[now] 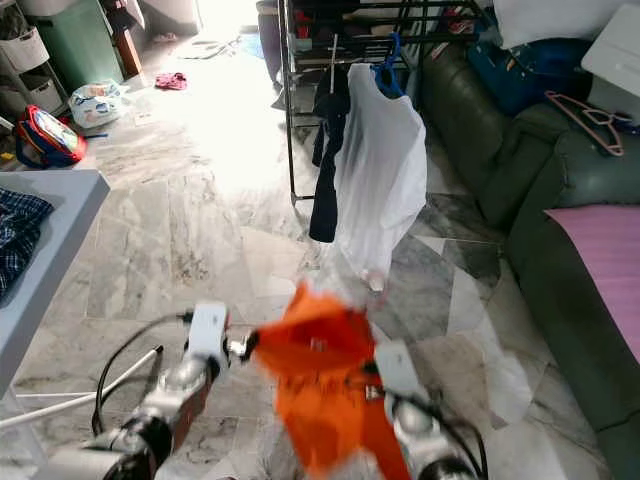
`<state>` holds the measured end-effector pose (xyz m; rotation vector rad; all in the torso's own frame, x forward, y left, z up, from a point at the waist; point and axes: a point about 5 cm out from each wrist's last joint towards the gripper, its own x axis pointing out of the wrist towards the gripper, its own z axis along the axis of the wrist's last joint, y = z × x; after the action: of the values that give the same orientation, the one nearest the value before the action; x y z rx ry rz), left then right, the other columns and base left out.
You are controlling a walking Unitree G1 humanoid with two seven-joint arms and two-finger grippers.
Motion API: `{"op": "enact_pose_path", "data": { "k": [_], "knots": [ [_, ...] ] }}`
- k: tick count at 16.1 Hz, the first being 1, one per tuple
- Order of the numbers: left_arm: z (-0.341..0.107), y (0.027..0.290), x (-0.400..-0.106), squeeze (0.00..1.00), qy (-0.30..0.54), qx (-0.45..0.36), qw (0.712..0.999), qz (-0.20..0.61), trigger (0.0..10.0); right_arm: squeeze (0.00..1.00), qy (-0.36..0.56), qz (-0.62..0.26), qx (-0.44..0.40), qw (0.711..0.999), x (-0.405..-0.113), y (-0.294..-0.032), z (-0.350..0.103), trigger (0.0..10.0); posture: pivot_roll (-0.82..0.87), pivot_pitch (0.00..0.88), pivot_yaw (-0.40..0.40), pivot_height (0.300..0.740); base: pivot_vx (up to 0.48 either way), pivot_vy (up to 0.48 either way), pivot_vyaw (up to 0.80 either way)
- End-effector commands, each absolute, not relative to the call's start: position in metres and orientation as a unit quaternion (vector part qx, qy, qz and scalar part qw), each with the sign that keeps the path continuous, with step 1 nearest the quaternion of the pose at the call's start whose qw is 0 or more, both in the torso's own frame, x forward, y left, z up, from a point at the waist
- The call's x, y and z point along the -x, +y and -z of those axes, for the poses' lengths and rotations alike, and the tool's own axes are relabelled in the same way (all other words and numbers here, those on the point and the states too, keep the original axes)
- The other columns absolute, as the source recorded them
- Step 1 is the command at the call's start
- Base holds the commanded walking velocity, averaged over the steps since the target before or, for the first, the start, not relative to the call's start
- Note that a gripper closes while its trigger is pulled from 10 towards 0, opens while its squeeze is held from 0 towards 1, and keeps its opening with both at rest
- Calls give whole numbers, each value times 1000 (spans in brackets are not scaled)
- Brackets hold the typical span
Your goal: Hang hanger
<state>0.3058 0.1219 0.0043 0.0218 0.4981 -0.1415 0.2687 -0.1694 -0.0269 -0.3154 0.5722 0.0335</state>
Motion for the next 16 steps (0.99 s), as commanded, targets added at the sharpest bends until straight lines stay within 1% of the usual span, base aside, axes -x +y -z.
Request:
{"op": "enact_pose_path", "data": {
  "k": [1, 4, 8, 9, 10, 12, 13, 14, 15, 16],
  "knots": [
    [-12, 121, -312, 1000, 229, 6, 971, 71, 10000, 0, 231, 33, 135, 963, -286, -181, 7, 10000, -16, 101, -2, 740, 0, 0, 0],
    [-20, 114, -318, 1000, 207, -9, 975, 79, 10000, 0, 199, 44, 124, 971, -299, -182, -7, 10000, -21, 104, -3, 740, 0, 0, 0],
    [-23, 111, -320, 1000, 198, 5, 976, 87, 10000, 0, 189, 45, 123, 973, -301, -179, -9, 10000, -22, 104, -5, 740, 0, 0, 0],
    [-22, 107, -318, 851, 202, 40, 972, 114, 10000, 0, 190, 40, 129, 973, -300, -178, -8, 10000, -23, 104, -5, 740, 0, 0, 0],
    [-20, 104, -316, 0, 206, 64, 967, 136, 10000, 0, 197, 45, 137, 970, -299, -179, -6, 10000, -24, 105, -5, 740, 0, 0, 0],
    [-13, 92, -306, 0, 236, 117, 937, 229, 10000, 0, 214, 68, 134, 965, -296, -187, -3, 10000, -24, 108, -7, 740, 0, 0, 0],
    [-8, 92, -298, 0, 254, 118, 919, 276, 10000, 0, 213, 70, 132, 966, -300, -190, -6, 10000, -24, 111, -7, 740, 0, 0, 0],
    [-6, 96, -297, 0, 259, 116, 918, 275, 10000, 0, 213, 66, 130, 966, -301, -189, -8, 10000, -25, 112, -7, 740, 0, 0, 0],
    [-5, 103, -298, 0, 259, 108, 926, 254, 10000, 0, 217, 61, 130, 966, -301, -189, -7, 10000, -24, 112, -10, 740, 0, 0, 0],
    [-2, 116, -299, 0, 261, 88, 938, 210, 10000, 0, 234, 49, 127, 963, -297, -186, -1, 10000, -22, 111, -13, 740, 0, 0, 0]
  ]
}}
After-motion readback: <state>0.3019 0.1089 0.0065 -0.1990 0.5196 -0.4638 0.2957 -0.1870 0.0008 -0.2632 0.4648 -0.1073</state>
